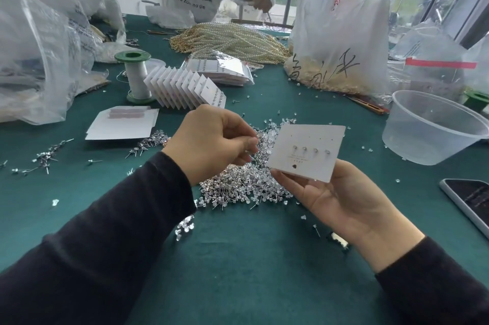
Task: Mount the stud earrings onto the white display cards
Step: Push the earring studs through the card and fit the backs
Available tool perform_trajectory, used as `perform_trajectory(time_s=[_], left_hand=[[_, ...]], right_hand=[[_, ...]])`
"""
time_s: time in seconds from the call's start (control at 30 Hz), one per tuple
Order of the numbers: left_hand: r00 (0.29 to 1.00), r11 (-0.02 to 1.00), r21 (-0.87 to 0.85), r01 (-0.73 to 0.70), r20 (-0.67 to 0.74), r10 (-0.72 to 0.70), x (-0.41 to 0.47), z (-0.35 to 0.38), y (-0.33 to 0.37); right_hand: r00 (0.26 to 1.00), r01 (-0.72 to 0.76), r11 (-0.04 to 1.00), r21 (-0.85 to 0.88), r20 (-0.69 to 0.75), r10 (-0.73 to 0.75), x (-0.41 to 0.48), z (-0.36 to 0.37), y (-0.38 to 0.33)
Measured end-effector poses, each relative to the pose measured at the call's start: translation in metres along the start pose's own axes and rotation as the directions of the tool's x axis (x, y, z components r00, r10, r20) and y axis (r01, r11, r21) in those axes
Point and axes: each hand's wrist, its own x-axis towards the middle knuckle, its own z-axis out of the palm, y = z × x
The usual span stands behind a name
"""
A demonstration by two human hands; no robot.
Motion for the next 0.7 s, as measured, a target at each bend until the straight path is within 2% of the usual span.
perform_trajectory(time_s=[0.17,0.27,0.37,0.57,0.7], left_hand=[[0.999,0.980,-0.196,-0.044,0.000,0.045,-0.004,0.006,0.004],[0.985,0.985,-0.068,-0.160,-0.073,0.155,-0.006,0.013,0.005],[0.968,0.978,0.029,-0.207,-0.139,0.209,-0.008,0.020,0.005],[0.955,0.976,0.062,-0.208,-0.204,0.216,-0.009,0.026,0.004],[0.957,0.976,0.095,-0.197,-0.198,0.212,-0.010,0.029,0.004]], right_hand=[[0.997,-0.032,0.999,0.023,0.068,0.030,-0.001,0.002,0.000],[0.995,-0.038,0.998,0.053,0.092,0.033,-0.003,0.004,0.000],[0.991,-0.046,0.998,0.050,0.131,0.039,-0.005,0.006,0.000],[0.986,-0.057,0.998,0.038,0.159,0.050,-0.007,0.008,0.001],[0.988,-0.047,0.998,0.029,0.150,0.042,-0.006,0.008,0.003]])
